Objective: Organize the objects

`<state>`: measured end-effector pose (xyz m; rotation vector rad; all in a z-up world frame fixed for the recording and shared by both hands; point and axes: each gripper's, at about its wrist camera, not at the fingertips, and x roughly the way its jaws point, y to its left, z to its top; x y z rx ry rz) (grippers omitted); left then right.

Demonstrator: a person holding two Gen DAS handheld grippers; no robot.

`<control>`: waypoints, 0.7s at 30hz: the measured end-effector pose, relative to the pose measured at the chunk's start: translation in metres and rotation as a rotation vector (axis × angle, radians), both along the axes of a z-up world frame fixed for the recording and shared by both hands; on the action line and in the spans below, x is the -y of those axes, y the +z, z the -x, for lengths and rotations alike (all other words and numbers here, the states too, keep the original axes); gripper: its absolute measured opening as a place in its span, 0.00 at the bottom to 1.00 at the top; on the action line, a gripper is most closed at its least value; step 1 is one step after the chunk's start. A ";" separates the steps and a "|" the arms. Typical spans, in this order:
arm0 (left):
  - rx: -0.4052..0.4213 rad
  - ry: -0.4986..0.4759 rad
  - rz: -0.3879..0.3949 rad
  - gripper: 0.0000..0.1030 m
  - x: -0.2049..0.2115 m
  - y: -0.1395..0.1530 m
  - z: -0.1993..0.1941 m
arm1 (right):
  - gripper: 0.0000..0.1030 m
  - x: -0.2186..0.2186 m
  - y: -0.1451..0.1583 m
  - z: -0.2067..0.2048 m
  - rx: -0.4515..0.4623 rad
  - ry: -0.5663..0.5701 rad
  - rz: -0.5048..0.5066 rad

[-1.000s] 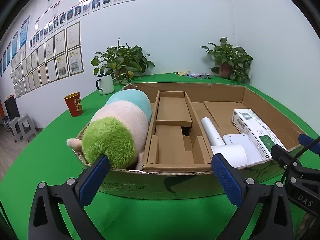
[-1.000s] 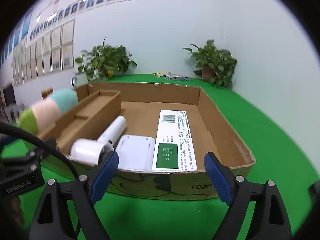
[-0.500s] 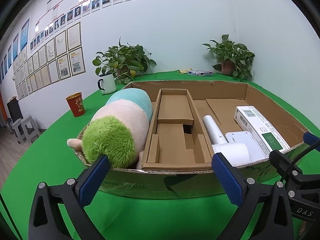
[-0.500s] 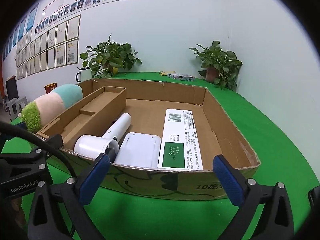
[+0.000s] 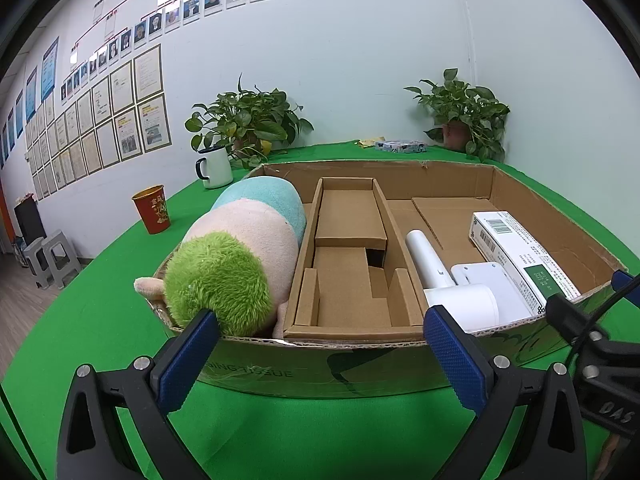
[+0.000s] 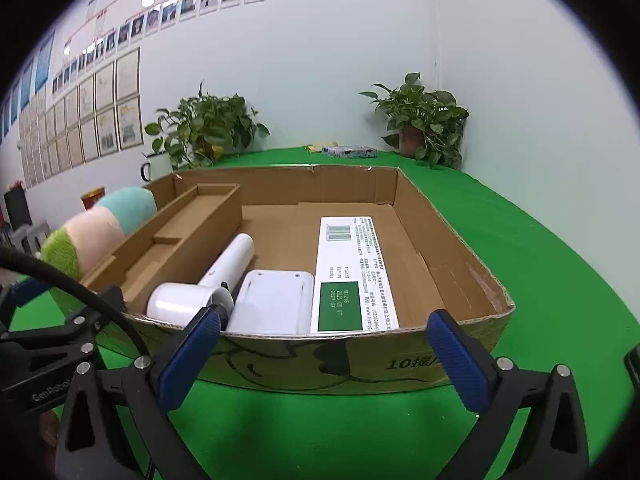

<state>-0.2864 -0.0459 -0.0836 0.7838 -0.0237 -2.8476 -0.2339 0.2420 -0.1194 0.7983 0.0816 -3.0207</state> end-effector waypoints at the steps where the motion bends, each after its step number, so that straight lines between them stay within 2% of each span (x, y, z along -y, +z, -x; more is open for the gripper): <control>1: -0.001 0.000 0.000 1.00 0.000 0.000 0.000 | 1.00 0.003 0.000 0.000 -0.002 0.005 -0.012; 21: 0.000 0.000 0.000 1.00 0.000 0.000 0.000 | 1.00 0.003 -0.001 0.001 -0.002 0.010 -0.015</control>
